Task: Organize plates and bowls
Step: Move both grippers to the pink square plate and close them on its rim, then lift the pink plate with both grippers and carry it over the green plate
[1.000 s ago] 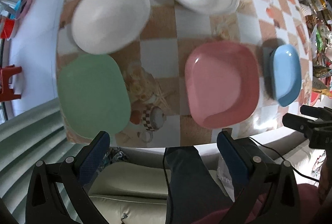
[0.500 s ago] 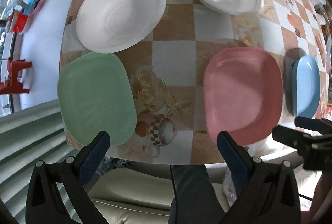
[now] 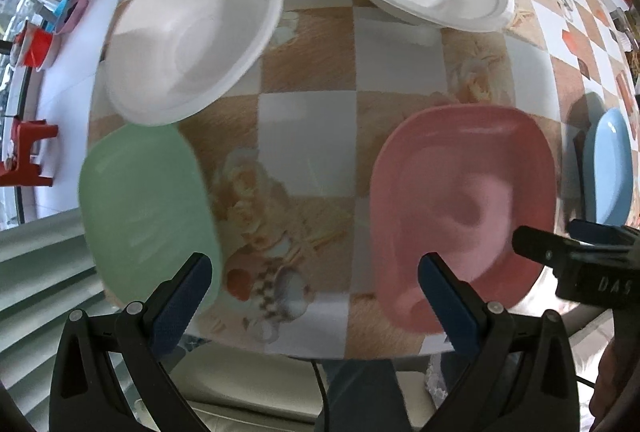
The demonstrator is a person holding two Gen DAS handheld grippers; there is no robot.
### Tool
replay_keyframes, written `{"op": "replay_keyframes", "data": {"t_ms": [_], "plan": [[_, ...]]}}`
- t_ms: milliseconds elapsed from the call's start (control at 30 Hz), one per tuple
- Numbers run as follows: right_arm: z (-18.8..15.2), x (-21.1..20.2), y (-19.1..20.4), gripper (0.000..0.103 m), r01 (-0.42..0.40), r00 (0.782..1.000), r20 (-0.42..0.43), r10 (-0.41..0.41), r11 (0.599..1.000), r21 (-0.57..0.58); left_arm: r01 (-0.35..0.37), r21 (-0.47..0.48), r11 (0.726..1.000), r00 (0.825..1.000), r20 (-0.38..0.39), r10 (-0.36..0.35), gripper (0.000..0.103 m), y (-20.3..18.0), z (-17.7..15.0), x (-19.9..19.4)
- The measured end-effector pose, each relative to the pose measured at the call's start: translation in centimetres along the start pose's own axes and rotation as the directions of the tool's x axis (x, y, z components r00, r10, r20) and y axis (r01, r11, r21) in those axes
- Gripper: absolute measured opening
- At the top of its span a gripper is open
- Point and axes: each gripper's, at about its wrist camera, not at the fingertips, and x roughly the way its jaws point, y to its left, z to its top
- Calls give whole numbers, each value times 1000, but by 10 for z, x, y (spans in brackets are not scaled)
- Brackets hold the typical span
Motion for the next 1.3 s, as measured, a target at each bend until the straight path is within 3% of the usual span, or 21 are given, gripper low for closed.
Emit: {"op": "replay_keyframes", "data": {"t_ms": [133, 400, 633, 800, 900, 1000, 1100, 1167, 1300], "plan": [[6, -2, 0, 102, 119, 992, 38, -118, 992, -44, -6, 2, 1000, 1000, 24, 6, 103, -10, 7, 8], [13, 0, 17, 102, 269, 962, 90, -259, 956, -121, -10, -11, 1000, 1000, -2, 10, 101, -15, 13, 34], [10, 6, 23, 103, 261, 963, 96, -252, 960, -103, 32, -33, 999, 999, 10, -32, 98, -9, 8, 49], [20, 3, 21, 103, 252, 965, 91, -244, 964, -88, 86, -40, 995, 996, 14, -86, 83, -9, 3, 53], [14, 3, 30, 90, 261, 962, 119, -247, 958, -120, 120, -38, 992, 993, 11, -120, 67, -14, 2, 50], [4, 3, 44, 67, 266, 959, 149, -241, 946, -183, 126, -11, 992, 992, 14, -126, 52, -27, 0, 50], [-2, 2, 51, 40, 257, 961, 159, -226, 940, -223, 119, 41, 992, 993, 12, -119, 39, -36, -3, 49], [-5, 5, 53, 17, 215, 973, 136, -187, 949, -233, 106, 63, 992, 994, 7, -106, 37, -41, -6, 50], [-14, 14, 52, 17, 184, 981, 99, -166, 958, -221, 111, 60, 992, 994, -27, -109, 37, -42, -17, 55]]}}
